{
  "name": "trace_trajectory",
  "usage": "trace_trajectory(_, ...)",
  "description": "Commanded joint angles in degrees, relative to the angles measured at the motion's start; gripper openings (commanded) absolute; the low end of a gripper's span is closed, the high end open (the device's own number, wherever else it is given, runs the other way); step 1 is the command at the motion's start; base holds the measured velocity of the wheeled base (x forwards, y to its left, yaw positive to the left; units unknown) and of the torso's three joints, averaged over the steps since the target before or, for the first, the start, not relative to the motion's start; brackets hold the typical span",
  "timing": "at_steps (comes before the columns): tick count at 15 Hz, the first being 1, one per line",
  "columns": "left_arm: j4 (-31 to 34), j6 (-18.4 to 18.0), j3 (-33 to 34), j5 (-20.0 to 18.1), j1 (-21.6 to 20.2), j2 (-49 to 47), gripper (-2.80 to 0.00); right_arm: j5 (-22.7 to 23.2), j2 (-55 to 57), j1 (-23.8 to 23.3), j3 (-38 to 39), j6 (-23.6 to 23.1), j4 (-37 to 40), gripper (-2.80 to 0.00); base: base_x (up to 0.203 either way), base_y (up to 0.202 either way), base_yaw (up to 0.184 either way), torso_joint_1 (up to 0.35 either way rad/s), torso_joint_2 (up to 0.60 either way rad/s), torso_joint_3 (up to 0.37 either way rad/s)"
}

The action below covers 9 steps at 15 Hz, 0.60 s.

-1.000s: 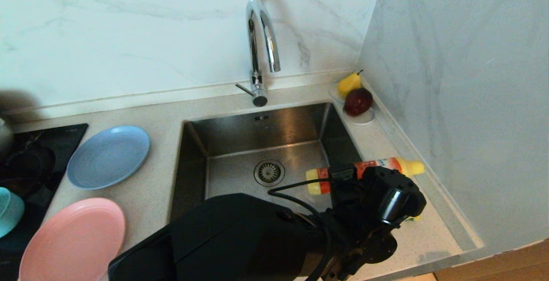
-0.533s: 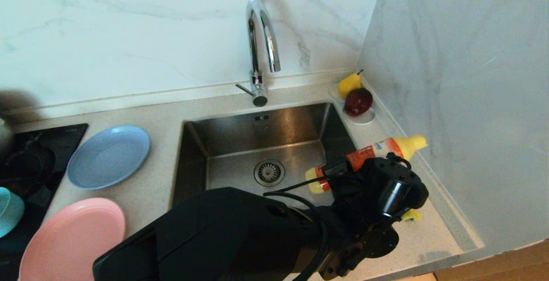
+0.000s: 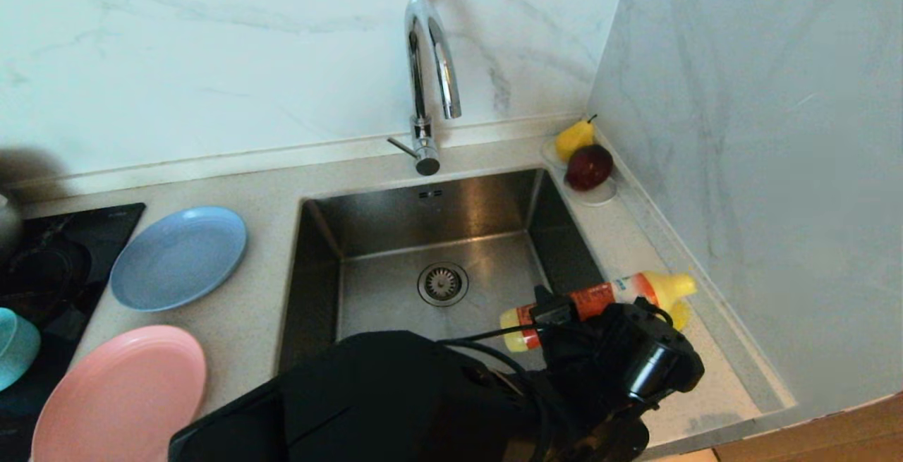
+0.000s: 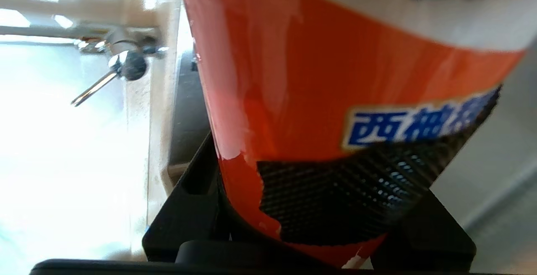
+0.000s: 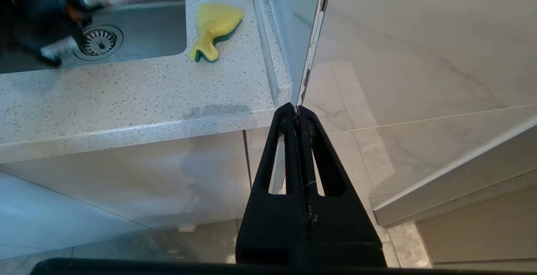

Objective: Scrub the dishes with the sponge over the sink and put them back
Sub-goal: Place the dish soap on the table

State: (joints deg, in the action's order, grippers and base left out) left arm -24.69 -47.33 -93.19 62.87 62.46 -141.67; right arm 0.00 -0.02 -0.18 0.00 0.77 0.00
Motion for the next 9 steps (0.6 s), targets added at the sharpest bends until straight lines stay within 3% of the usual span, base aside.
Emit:
trace_trajectory(1,-0.1,-1.2,1.3,0.4,0.5,-1.7,-2.8,0.0,0.0,0.0,0.0,0.0,0.0,-2.8,0.0,0.0,0.0,0.0,0.0,0.0)
trace_trajectory(4,0.9,-4.6,2.6,0.5,0.6,-1.2,-2.8,0.0,0.0,0.0,0.0,0.0,0.0,-2.8,0.0,0.0,0.0,0.0,0.0,0.0)
trace_trajectory(9,6.0,-6.3,2.0,0.9,0.6,-0.9,-2.8,0.0,0.0,0.0,0.0,0.0,0.0,-2.8,0.0,0.0,0.0,0.0,0.0,0.0)
